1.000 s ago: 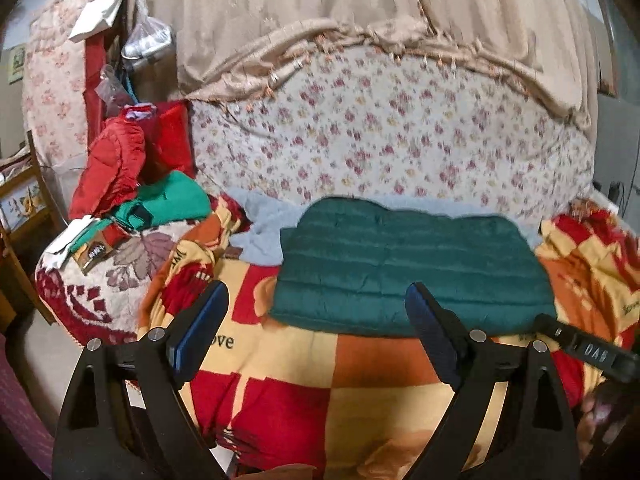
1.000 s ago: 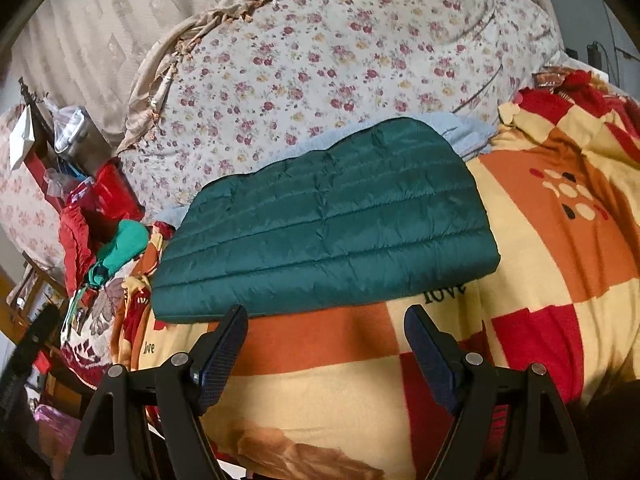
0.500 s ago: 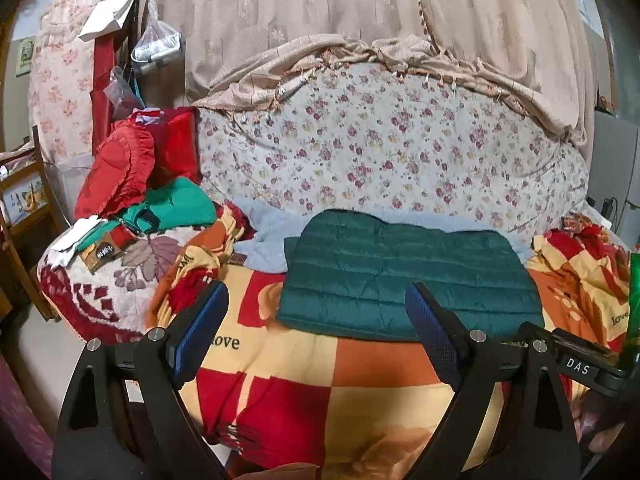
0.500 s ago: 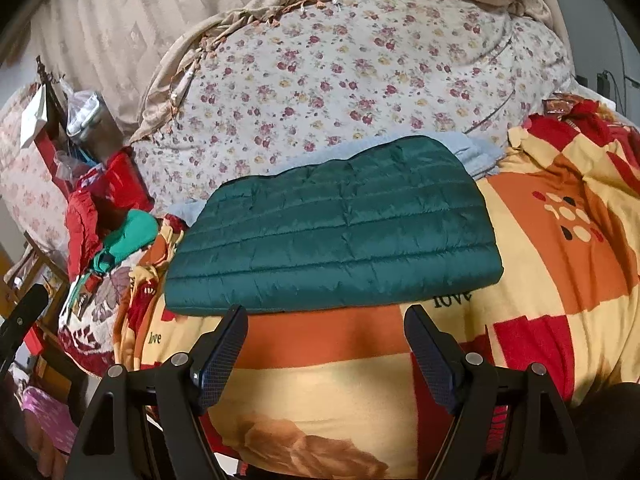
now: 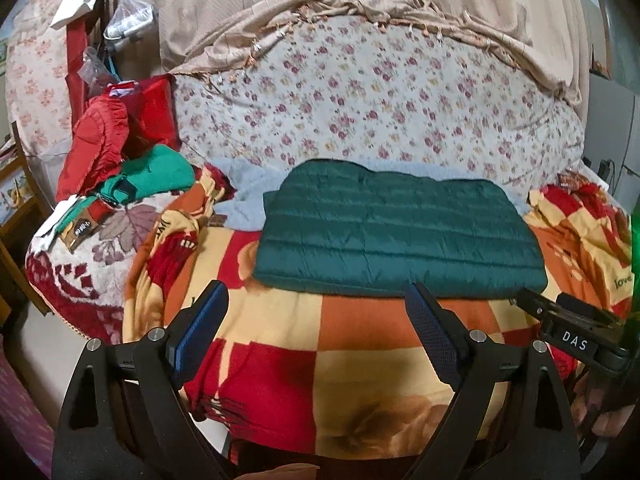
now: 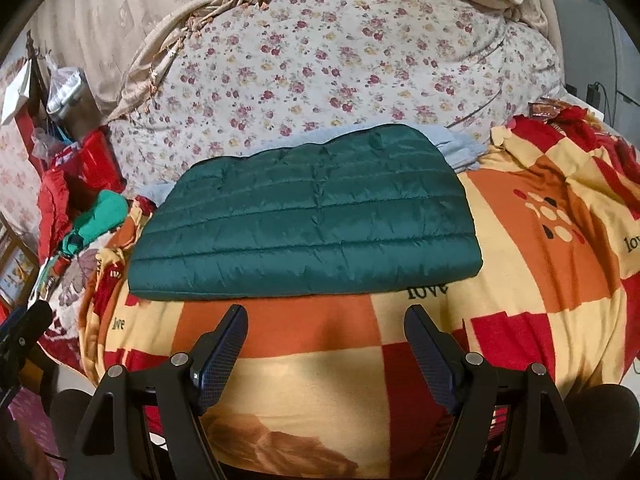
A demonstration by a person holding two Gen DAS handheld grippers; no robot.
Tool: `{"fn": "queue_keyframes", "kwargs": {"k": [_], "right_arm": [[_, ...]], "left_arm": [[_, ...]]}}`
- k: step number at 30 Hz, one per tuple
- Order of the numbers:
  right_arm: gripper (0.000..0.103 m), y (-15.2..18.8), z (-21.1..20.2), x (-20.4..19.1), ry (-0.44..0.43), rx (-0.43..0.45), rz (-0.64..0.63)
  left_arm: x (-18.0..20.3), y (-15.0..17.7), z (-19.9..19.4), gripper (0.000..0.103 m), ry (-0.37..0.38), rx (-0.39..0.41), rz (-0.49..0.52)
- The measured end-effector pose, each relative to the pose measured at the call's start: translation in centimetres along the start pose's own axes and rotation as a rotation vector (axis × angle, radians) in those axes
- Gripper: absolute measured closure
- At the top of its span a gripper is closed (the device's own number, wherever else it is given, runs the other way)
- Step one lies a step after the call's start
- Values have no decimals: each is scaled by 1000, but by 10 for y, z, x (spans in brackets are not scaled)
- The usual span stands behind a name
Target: Fold large clothes
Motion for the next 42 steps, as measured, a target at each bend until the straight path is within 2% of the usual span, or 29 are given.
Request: {"fn": "queue_keyframes", "kwargs": {"k": [12, 25, 42], "right_arm": [[25, 3, 4, -4, 22, -11, -22], [25, 5, 7, -7, 30, -15, -42], [25, 9, 14, -7, 47, -33, -55]], "left_arm": [[2, 10, 18, 13, -28, -77, 11], [-2, 17, 30, 13, -4, -136, -11], [-3, 24, 38, 13, 0, -166, -15]]}}
Point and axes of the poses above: each gripper's, at about its wrist camera, not at the fingertips, and z roughly the way its jaws point, x to its right, y to its underside, the point moved 3 cm from there along z, roughly the way its jaws point, and after that the axes turned 10 degrees about y, right-handed, at the moved point
